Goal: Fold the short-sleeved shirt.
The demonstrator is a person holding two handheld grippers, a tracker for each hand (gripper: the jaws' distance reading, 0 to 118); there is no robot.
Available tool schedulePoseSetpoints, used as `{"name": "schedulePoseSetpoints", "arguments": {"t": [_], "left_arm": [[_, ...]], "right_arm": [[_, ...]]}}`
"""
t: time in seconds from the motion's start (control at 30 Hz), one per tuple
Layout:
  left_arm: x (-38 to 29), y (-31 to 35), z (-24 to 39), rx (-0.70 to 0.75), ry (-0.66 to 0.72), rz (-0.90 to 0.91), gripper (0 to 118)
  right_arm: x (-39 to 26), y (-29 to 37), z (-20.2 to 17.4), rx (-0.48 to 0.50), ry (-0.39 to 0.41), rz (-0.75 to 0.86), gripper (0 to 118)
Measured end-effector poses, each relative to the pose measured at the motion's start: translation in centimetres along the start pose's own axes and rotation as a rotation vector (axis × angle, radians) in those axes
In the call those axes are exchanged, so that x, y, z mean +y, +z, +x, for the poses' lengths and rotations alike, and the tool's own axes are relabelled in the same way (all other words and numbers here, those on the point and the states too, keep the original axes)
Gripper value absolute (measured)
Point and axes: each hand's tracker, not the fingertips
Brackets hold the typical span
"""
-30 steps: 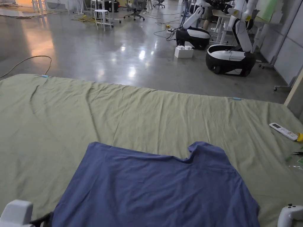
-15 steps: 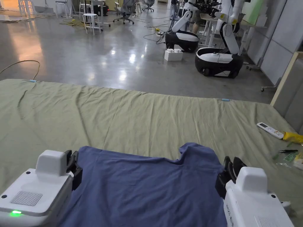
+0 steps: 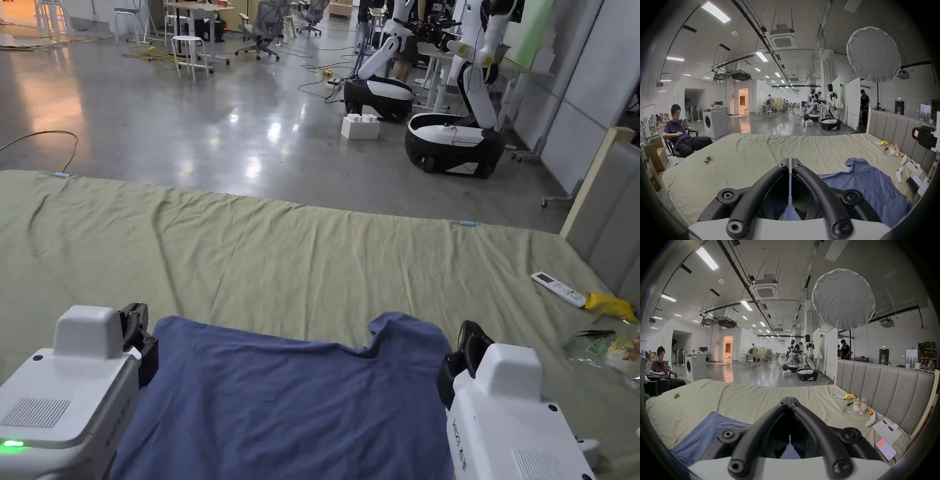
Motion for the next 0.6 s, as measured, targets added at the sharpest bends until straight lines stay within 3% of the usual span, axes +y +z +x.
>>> {"name": "schedulePoseSetpoints", "arguments": {"t": [0.2, 0.6], "left_arm": [[-0.6, 1.4, -2.4, 0.016, 0.0, -0.117, 2], [-7.2, 6.8, -10.5, -0.002, 0.099, -0.6, 2]], "right_arm": [[-0.5, -0.3, 0.1, 0.018, -0.001, -0.014, 1], [-3.4, -1.1, -0.2, 0.054, 0.018, -0.128, 1]]}}
